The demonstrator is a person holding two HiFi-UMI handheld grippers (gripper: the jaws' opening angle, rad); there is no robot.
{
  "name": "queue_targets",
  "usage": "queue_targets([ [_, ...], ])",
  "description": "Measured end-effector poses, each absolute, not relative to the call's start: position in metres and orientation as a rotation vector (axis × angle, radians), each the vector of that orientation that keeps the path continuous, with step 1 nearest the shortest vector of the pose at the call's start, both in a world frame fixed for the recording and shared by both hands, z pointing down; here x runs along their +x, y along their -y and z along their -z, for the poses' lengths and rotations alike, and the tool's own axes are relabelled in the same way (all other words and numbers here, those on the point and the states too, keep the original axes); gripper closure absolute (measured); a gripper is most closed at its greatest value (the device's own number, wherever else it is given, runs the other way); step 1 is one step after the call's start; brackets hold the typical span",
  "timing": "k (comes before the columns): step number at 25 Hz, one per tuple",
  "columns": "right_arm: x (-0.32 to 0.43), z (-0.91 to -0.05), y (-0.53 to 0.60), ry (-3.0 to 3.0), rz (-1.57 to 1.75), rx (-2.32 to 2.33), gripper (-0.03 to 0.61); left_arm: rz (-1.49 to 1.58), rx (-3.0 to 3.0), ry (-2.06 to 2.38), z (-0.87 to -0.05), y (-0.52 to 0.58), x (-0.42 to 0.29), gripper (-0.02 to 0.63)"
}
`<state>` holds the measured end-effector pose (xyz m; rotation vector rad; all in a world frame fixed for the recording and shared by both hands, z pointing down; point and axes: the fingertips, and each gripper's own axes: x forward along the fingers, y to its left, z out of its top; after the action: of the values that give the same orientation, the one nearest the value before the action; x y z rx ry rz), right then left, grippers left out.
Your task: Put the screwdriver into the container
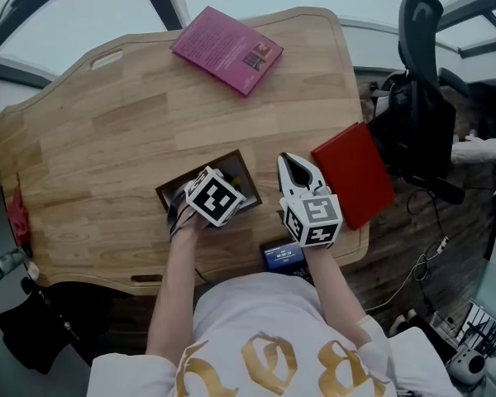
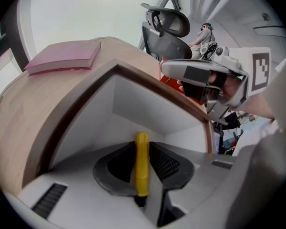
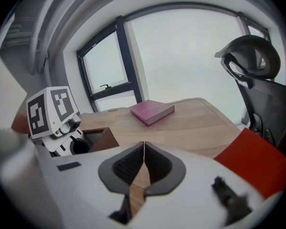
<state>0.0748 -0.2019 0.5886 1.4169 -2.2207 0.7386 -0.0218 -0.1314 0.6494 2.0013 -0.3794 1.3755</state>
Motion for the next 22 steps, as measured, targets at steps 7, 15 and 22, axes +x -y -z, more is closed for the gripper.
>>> queue_targets([
  [7, 0.079, -0.587, 0.202, 2.216, -0.736, 1.429, 0.546, -1.379, 2.005, 0.383, -0.650, 0.132, -0.023, 0.509],
  [15, 0.079, -0.580, 0.200, 2.218, -0.727, 1.446, 0.546, -1.372, 2.021, 0.396, -0.647, 0.133, -0.021, 0.491],
  [22, 0.077, -0.572, 0.199, 2.230, -0.714, 1.455, 0.546, -1.326, 2.047, 0.430, -0.637, 0.136, -0.018, 0.488],
])
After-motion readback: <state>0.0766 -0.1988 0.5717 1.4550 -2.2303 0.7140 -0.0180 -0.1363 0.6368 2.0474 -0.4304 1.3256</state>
